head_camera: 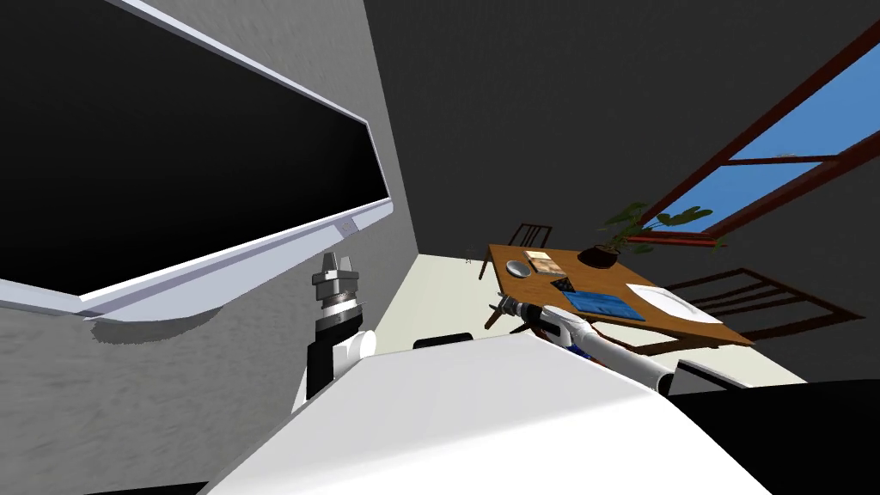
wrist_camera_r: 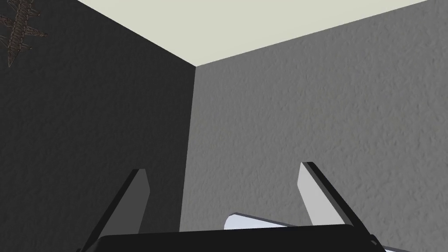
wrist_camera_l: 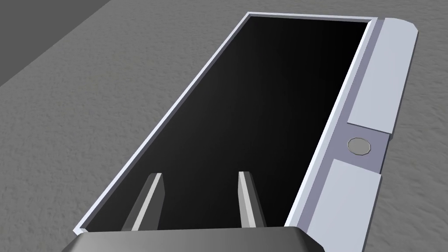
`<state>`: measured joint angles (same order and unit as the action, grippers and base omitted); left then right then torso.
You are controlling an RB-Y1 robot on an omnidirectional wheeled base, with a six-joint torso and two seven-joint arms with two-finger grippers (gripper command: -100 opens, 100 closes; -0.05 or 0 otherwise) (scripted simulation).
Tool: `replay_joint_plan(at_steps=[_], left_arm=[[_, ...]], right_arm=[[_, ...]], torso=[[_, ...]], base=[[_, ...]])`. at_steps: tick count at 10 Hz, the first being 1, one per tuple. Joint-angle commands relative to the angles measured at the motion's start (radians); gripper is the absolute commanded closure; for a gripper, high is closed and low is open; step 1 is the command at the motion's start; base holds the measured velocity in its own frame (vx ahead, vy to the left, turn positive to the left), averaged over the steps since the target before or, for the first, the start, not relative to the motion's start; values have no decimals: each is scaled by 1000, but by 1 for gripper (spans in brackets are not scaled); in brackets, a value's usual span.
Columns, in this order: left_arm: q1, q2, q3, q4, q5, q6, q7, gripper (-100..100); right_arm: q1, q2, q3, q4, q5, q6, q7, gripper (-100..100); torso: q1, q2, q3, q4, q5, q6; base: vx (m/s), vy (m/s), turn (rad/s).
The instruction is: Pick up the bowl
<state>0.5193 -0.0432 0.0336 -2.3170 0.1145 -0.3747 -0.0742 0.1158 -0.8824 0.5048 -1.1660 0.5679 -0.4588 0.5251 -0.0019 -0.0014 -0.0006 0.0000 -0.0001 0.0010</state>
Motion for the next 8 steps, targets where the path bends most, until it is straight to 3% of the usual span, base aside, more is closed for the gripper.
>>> replay_joint_plan(at_steps=[1, 4, 5, 6, 8], left_arm=[[0, 0, 0, 0, 0, 0, 0, 0], [0, 0, 0, 0, 0, 0, 0, 0], [0, 0, 0, 0, 0, 0, 0, 0], [0, 0, 0, 0, 0, 0, 0, 0], [0, 0, 0, 0, 0, 0, 0, 0]], right_arm=[[-18, -44, 22, 50, 28, -3, 6, -100], [-28, -77, 37, 128, 51, -10, 14, -100], [-37, -108, 50, 180, 74, -17, 20, -100], [-37, -108, 50, 180, 74, -17, 20, -100], [-52, -163, 72, 272, 116, -34, 27, -100]], torso=[[0, 0, 0, 0, 0, 0], [0, -2, -1, 0, 0, -1], [-1, -1, -1, 0, 0, 0], [-1, -1, -1, 0, 0, 0], [-1, -1, -1, 0, 0, 0]], base=[[39, -1, 170], [47, -13, 104], [53, -32, 161], [42, -30, 103], [66, -42, 178]])
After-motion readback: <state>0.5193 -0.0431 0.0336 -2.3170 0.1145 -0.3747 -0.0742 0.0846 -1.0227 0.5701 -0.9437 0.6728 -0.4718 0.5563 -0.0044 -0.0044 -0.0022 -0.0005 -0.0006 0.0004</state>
